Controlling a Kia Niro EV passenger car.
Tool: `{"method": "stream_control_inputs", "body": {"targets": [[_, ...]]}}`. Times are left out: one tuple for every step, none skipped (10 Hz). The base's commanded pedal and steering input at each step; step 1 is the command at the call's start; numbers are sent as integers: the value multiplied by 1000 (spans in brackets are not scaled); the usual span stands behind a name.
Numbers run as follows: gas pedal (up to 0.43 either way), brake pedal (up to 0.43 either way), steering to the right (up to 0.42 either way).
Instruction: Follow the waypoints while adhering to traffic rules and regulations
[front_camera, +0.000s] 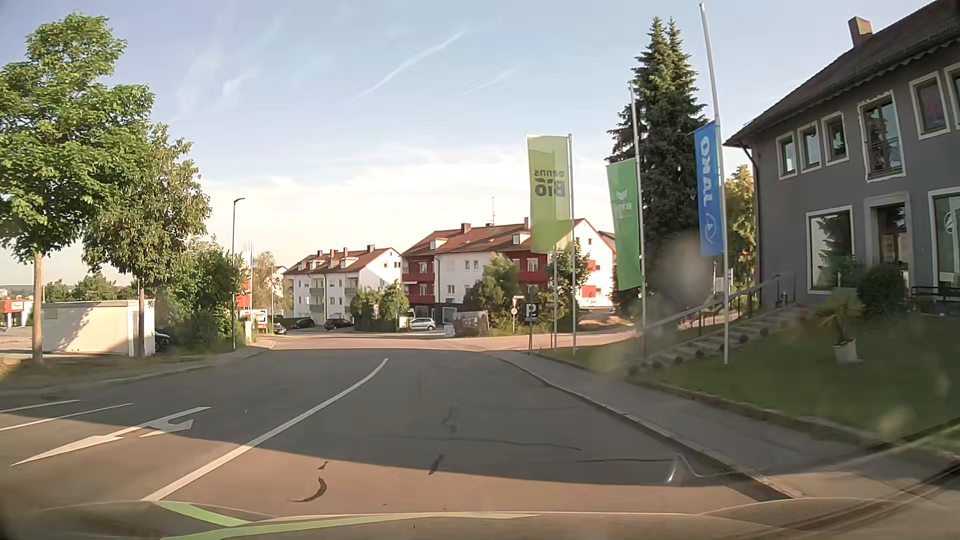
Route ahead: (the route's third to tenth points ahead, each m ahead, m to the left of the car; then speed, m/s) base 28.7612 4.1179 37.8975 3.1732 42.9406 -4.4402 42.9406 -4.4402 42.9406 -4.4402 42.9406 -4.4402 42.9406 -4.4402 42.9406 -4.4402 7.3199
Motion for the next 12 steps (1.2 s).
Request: {"method": "stream_control_inputs", "body": {"targets": [[0,0,-72],[0,0,-69],[0,0,-59],[0,0,-46],[0,0,-36],[0,0,-30],[0,0,-27],[0,6,-24],[0,0,-18],[0,0,-13],[0,0,-11],[0,0,-11]]}}
